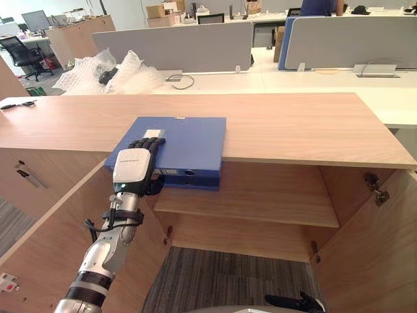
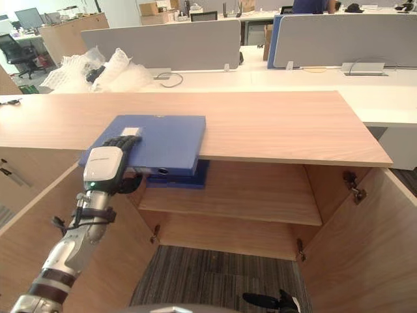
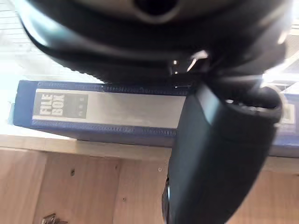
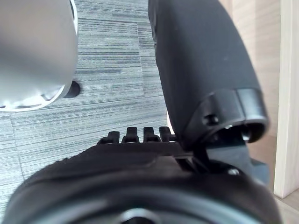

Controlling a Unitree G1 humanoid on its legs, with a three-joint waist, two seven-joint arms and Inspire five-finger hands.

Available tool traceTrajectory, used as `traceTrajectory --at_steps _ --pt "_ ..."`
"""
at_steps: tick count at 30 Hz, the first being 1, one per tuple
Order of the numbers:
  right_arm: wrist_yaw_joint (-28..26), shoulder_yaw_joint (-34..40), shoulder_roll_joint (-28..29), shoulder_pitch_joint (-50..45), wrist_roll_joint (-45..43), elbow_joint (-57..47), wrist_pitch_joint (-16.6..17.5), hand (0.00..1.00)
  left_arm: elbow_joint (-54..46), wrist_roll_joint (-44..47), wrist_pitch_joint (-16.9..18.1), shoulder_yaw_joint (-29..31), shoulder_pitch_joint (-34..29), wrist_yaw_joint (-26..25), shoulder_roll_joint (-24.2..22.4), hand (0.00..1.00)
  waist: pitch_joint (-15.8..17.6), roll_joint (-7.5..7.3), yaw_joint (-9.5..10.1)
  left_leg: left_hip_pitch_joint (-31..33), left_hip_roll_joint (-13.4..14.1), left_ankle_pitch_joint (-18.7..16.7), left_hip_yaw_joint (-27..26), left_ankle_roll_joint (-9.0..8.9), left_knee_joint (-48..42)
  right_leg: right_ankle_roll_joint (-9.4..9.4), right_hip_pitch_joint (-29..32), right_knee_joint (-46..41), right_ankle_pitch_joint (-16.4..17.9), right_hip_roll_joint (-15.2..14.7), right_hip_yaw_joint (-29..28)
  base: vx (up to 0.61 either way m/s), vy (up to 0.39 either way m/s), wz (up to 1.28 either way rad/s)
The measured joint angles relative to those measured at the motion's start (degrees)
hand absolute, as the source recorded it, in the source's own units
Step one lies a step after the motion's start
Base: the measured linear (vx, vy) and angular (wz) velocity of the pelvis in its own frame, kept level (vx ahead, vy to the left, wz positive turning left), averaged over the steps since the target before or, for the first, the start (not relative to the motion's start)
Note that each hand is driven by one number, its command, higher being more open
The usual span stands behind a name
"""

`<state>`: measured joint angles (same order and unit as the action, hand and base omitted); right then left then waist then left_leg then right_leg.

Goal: Walk over to the cabinet, pick up the folder, carry it to the office cabinet, place the folder inside the office cabinet, then close the office cabinet door

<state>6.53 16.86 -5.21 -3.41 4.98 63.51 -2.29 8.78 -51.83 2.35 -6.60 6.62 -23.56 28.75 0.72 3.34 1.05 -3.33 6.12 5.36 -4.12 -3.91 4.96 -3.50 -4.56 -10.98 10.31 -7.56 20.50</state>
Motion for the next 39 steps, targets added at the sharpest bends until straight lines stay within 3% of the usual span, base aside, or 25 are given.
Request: traceTrajectory --at_steps 7,19,23,26,32,34,37,39 --pt "0.0 0.6 -0.1 0.1 0.0 0.1 0.0 1.00 1.9 -0.6 -0.5 -3.2 7.7 -2.7 2.6 0.00 -0.3 0.35 -0.77 -0.1 0.0 0.0 -0.1 0.00 0.0 -0.02 0.0 0.0 -0.2 0.0 -0.1 0.00 0.000 0.00" --pt "0.3 2.3 -0.2 0.1 -0.1 0.4 -0.2 1.00 5.0 -4.9 -0.1 -6.5 11.9 -2.7 3.7 0.00 -0.3 0.24 -2.13 -0.4 0.0 0.0 -0.2 -0.03 0.0 -0.06 -0.1 0.4 -0.7 0.0 -0.6 -0.01 0.000 -0.01" --pt "0.4 2.5 -0.1 0.0 -0.6 0.5 -0.2 1.00 -4.3 -4.4 -1.1 -4.8 5.6 -2.0 -0.1 0.00 0.0 -0.18 -2.15 -0.3 -0.1 -0.3 -0.2 -0.37 0.0 -0.20 0.0 0.7 -0.9 0.0 -0.8 0.00 0.000 0.00" --pt "0.5 4.6 0.3 -0.3 -0.7 0.9 -0.3 1.00 -15.2 0.4 1.3 -3.9 -2.3 -2.1 -6.3 0.00 0.0 -0.44 -1.81 -0.2 -0.1 -0.6 -0.2 -0.56 0.0 -0.25 -0.1 1.2 -1.0 0.0 -0.9 0.00 0.000 0.00" --pt "1.7 3.8 0.7 -1.9 -5.9 -1.4 -0.5 1.00 -26.6 26.7 8.1 -3.1 -11.4 2.0 -16.2 0.00 -0.3 -0.43 -1.43 -1.2 0.3 -0.8 -1.8 -0.69 0.0 -0.19 -0.3 1.3 -1.0 0.4 -2.5 0.00 -0.002 -0.14" --pt "3.0 -1.5 1.4 -5.0 -9.9 -10.1 -0.8 1.00 -28.3 46.0 10.5 -2.2 -15.4 6.5 -18.3 0.00 -0.5 -0.14 -1.56 -1.3 0.5 -0.8 -3.1 -0.69 -0.1 -0.14 0.6 0.8 -0.9 0.5 -3.9 -0.02 0.002 -0.30" --pt "4.8 -5.8 3.7 -9.9 -12.4 -26.2 -0.8 1.00 -28.7 69.7 10.8 -1.4 -20.3 12.1 -21.5 0.00 -0.2 -0.43 -2.11 -1.0 0.8 -0.9 -3.7 -0.72 -0.1 -0.01 1.7 0.2 -0.8 0.7 -4.8 -0.04 0.000 -0.16" --pt "5.6 -6.9 5.5 -11.9 -13.2 -35.1 -0.3 1.00 -28.8 78.6 10.5 -1.3 -23.1 13.4 -22.9 0.00 -0.1 -0.69 -2.13 -0.7 1.0 -1.0 -4.1 -0.71 -0.1 0.01 2.3 -0.1 -0.8 0.7 -5.0 -0.04 0.006 -0.08"
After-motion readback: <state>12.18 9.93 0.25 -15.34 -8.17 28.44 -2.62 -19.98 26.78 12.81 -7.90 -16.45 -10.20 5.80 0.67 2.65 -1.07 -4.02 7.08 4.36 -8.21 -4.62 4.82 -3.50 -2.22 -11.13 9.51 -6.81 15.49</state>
